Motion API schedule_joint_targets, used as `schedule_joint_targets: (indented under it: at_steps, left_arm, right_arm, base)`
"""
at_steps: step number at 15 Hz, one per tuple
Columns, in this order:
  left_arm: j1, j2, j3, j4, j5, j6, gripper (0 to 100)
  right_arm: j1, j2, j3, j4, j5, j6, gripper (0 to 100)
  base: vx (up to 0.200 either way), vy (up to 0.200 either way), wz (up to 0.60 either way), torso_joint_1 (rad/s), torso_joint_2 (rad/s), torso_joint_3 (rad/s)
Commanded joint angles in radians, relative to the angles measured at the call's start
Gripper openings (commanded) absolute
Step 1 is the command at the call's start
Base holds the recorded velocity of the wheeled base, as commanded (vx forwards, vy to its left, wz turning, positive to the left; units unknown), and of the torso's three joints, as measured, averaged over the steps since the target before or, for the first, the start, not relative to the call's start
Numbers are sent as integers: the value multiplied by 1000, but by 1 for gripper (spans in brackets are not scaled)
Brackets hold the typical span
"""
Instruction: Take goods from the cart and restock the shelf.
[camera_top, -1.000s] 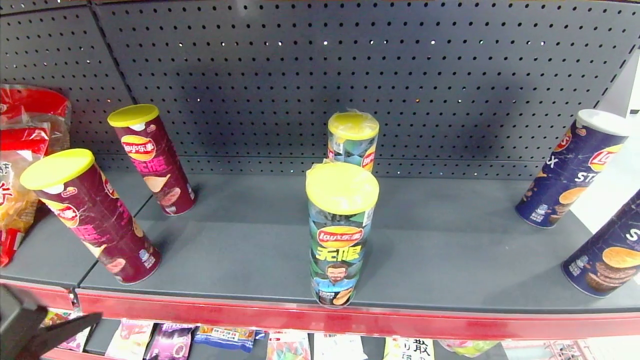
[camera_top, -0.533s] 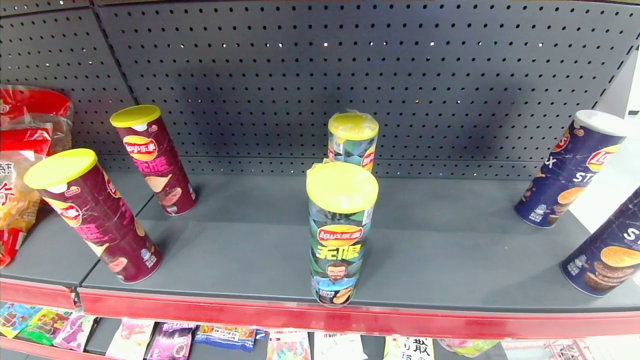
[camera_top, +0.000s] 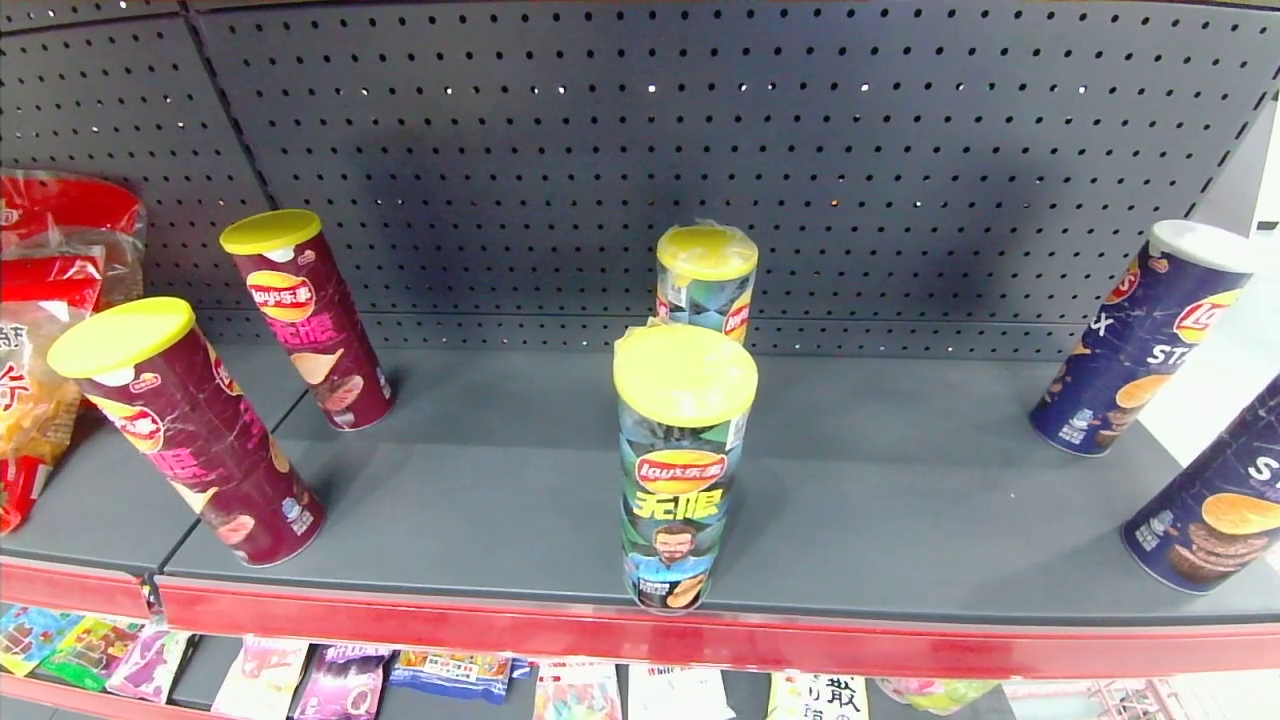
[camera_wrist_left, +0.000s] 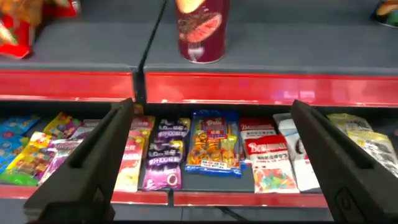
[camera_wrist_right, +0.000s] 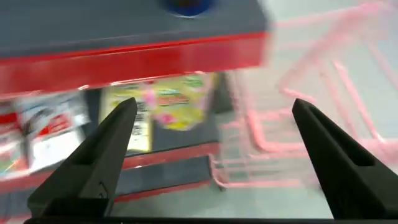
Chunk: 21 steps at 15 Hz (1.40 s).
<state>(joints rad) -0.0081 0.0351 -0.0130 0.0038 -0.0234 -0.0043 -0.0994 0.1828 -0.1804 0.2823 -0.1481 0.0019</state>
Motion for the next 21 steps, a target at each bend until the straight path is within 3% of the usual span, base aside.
schedule_joint_targets:
  at_steps: [1, 3, 4, 6, 8, 10, 12, 15, 16, 21]
  left_arm:
    - [7, -35, 13, 1, 8, 0, 100]
    - [7, -35, 13, 1, 11, 1, 100]
    - [7, -35, 13, 1, 11, 1, 100]
    - [7, -35, 13, 1, 11, 1, 100]
    - [7, -35, 13, 1, 11, 1, 100]
    - [7, -35, 13, 1, 11, 1, 100]
    - [7, -35, 13, 1, 11, 1, 100]
    - [7, -35, 13, 1, 11, 1, 100]
    - [7, -35, 13, 1, 11, 1, 100]
    - [7, -35, 13, 1, 11, 1, 100]
  right_arm:
    - [13, -83, 59, -98, 269, -111, 100]
    - [15, -77, 168, -315, 355, -157, 100]
    - [13, -68, 173, -327, 351, -146, 100]
    - [7, -83, 170, -313, 329, -111, 100]
    - [3, -82, 168, -308, 232, -91, 100]
    - [-2, -83, 179, -293, 120, 40, 100]
    - [1, -83, 179, -285, 119, 32, 100]
    - [13, -82, 179, -284, 211, -22, 100]
    - [142, -121, 179, -284, 213, -20, 100]
    - [102, -180, 179, -284, 217, -7, 100]
  base:
    - [0, 0, 0, 0, 0, 0]
    - [0, 0, 0, 0, 0, 0]
    - [0, 0, 0, 0, 0, 0]
    - [0, 0, 0, 0, 0, 0]
    - [0, 0, 0, 0, 0, 0]
    - [0, 0, 0, 0, 0, 0]
    - [0, 0, 0, 0, 0, 0]
    - [0, 0, 0, 0, 0, 0]
    - [0, 0, 0, 0, 0, 0]
    - [0, 0, 0, 0, 0, 0]
